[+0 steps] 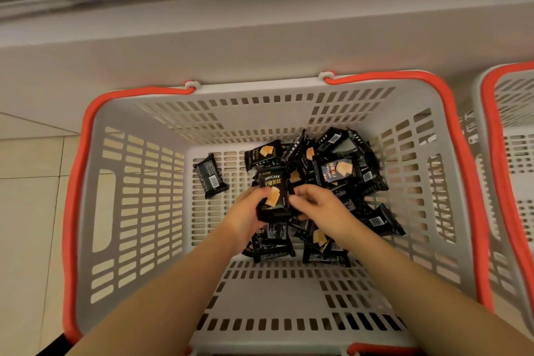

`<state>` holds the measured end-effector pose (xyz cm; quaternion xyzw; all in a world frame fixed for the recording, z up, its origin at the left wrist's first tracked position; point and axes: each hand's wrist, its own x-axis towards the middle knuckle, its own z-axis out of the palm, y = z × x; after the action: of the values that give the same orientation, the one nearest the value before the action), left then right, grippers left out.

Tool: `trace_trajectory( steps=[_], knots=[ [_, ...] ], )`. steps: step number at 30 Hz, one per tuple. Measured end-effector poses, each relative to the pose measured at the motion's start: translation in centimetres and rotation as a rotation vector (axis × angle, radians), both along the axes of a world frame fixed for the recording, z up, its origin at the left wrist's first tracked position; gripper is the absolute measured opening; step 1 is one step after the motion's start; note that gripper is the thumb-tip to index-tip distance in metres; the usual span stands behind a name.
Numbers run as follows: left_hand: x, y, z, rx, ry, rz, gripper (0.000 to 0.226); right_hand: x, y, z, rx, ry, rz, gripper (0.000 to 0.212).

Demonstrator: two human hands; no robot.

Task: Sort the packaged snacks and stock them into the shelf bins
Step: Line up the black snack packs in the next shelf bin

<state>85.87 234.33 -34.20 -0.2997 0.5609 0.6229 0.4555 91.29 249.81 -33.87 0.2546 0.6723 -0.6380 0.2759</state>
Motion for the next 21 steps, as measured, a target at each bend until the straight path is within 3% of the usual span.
trace_trajectory(
  steps=[2,5,7,10,13,16,21],
  knots=[
    [-0.5,-0.1,0.2,-0.097,0.033,-0.055,0.01,-0.6,1.1,0.2,0.183,0.075,-0.01,0.018],
    [-0.9,-0.5,0.0,-0.236,0.142,-0.227,0.021,-1.8,3.2,-0.6,0.674,0.255,0.015,0.021],
    [-0.9,-0.5,0.1,-0.259,0.186,-0.27,0.036,-2.3,4.5,-1.8,0.852,0.305,0.257,0.037],
    [-1.1,-0.9,0.7,-0.262,0.21,-0.258,0.04,-2.1,6.0,-3.1,1.047,0.198,0.682,0.059],
    [-1.7,-1.2,1.5,-0.243,0.246,-0.254,0.044,-1.5,6.4,-3.2,1.229,0.218,0.834,0.051],
    [-2.5,-1.6,3.2,-0.209,0.318,-0.269,0.045,-1.3,6.0,-1.7,1.136,0.263,0.787,0.033],
    [-2.4,-1.8,7.8,-0.104,0.42,-0.31,0.041,-1.3,4.4,4.6,0.618,0.334,0.194,0.017]
  ],
)
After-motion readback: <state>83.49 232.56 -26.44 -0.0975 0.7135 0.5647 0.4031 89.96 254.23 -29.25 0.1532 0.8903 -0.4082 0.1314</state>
